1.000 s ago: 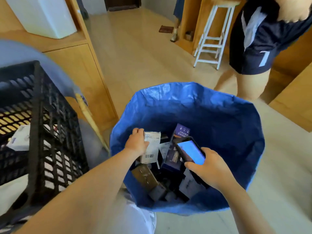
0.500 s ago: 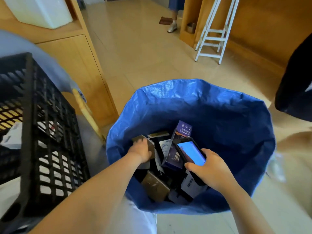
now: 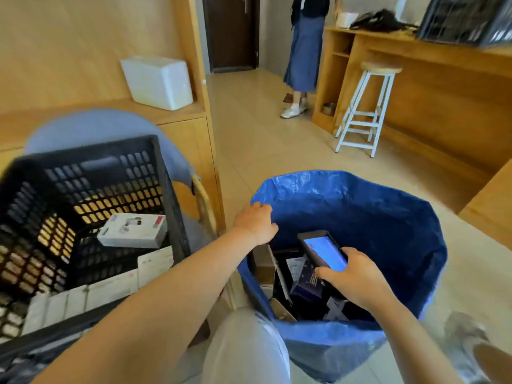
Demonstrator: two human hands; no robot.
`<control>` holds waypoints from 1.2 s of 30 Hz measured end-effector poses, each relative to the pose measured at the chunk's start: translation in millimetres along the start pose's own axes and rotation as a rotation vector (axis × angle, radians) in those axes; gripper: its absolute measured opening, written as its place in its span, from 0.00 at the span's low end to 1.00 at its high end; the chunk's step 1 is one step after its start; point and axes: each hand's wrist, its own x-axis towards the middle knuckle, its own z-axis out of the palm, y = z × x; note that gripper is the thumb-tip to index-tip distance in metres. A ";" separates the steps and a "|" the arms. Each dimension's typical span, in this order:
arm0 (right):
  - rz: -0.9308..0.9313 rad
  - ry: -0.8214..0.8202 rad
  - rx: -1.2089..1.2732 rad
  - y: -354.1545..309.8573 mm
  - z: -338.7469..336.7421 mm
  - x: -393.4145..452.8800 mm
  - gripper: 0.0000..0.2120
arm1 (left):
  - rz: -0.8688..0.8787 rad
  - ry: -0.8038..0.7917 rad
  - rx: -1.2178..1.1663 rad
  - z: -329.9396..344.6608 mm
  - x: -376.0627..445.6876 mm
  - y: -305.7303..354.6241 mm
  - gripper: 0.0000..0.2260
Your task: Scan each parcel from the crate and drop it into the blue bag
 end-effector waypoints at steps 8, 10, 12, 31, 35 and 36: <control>-0.230 -0.005 0.067 -101.1 24.3 -40.8 0.16 | -0.057 0.254 -0.074 -110.6 -78.4 -76.0 0.21; -0.309 -0.036 0.070 -132.1 32.4 -47.7 0.16 | -0.090 0.324 -0.107 -124.4 -99.8 -107.4 0.18; -0.376 -0.061 0.069 -163.1 42.2 -54.5 0.17 | -0.158 0.347 -0.096 -131.5 -119.3 -141.6 0.16; -0.661 -0.216 -0.082 -280.7 177.0 -69.9 0.30 | -0.532 -0.464 0.162 -101.3 -216.9 -335.9 0.16; -0.636 -0.193 -0.104 -277.2 178.4 -68.2 0.26 | -0.536 -0.642 0.375 -91.8 -211.9 -337.1 0.18; -0.637 -0.195 -0.109 -276.7 179.5 -68.3 0.26 | -0.532 -0.672 0.415 -90.1 -212.0 -336.5 0.18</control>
